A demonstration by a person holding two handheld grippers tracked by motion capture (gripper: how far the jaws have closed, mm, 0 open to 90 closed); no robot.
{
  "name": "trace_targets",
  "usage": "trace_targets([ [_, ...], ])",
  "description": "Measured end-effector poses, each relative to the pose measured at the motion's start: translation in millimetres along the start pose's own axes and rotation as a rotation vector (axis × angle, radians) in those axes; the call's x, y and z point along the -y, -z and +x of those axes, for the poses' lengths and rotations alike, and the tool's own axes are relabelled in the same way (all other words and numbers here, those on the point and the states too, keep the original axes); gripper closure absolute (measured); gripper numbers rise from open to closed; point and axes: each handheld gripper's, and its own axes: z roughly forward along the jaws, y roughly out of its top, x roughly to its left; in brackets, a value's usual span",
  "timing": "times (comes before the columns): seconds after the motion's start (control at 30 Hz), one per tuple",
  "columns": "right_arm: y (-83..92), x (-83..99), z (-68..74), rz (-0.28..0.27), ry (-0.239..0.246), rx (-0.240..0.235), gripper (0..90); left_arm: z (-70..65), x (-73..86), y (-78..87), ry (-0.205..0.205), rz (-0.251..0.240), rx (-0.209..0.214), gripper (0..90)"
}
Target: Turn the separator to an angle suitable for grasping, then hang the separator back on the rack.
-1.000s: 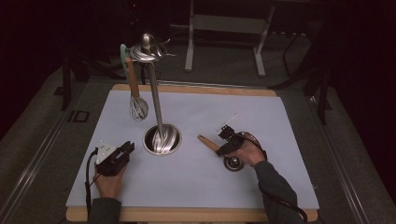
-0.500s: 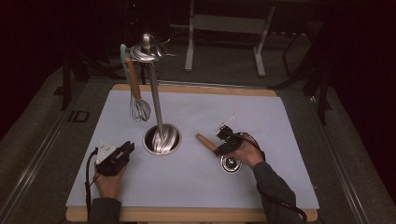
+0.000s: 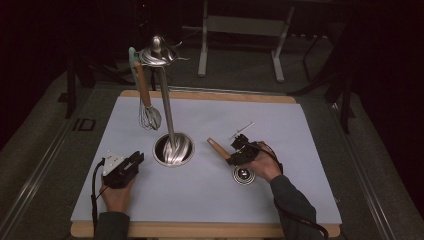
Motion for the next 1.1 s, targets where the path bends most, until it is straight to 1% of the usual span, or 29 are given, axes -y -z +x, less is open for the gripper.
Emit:
trace_targets([
  [0.17, 2.9, -2.9, 6.3, -0.011, 0.025, -0.009, 70.6, 0.0, 0.0, 0.0, 0.000, 0.000, 0.001, 76.5],
  [0.37, 5.6, -5.2, 10.3, -0.036, 0.029, -0.006, 70.7, -0.2, 0.0, 0.0, -0.002, 0.000, 0.001, 76.5],
  [0.57, 7.3, -5.7, 10.9, -0.054, 0.039, -0.003, 70.6, -0.1, 0.0, 0.1, -0.002, 0.000, 0.001, 76.5],
  [0.67, 8.6, -5.6, 11.3, -0.076, 0.036, 0.002, 70.7, -0.1, 0.0, 0.1, -0.002, -0.001, 0.000, 76.4],
  [0.73, 9.7, -5.3, 11.1, -0.096, 0.044, 0.005, 70.7, -0.3, 0.1, 0.2, -0.002, -0.001, 0.000, 76.5],
  [0.8, 11.2, -4.9, 11.3, -0.124, 0.043, -0.005, 70.6, -0.3, 0.1, 0.2, -0.002, -0.002, -0.001, 76.5],
  [0.87, 12.2, -4.7, 11.4, -0.150, 0.052, -0.003, 70.7, -0.3, 0.1, 0.2, -0.002, -0.002, -0.001, 76.5],
  [1.0, 15.1, -5.1, 13.2, -0.185, 0.055, 0.011, 70.7, -0.3, 0.2, 0.2, -0.001, -0.003, -0.001, 76.5],
  [1.1, 17.9, -5.6, 14.0, -0.207, 0.065, 0.008, 70.7, -0.2, 0.1, 0.2, -0.002, -0.003, -0.001, 76.4],
])
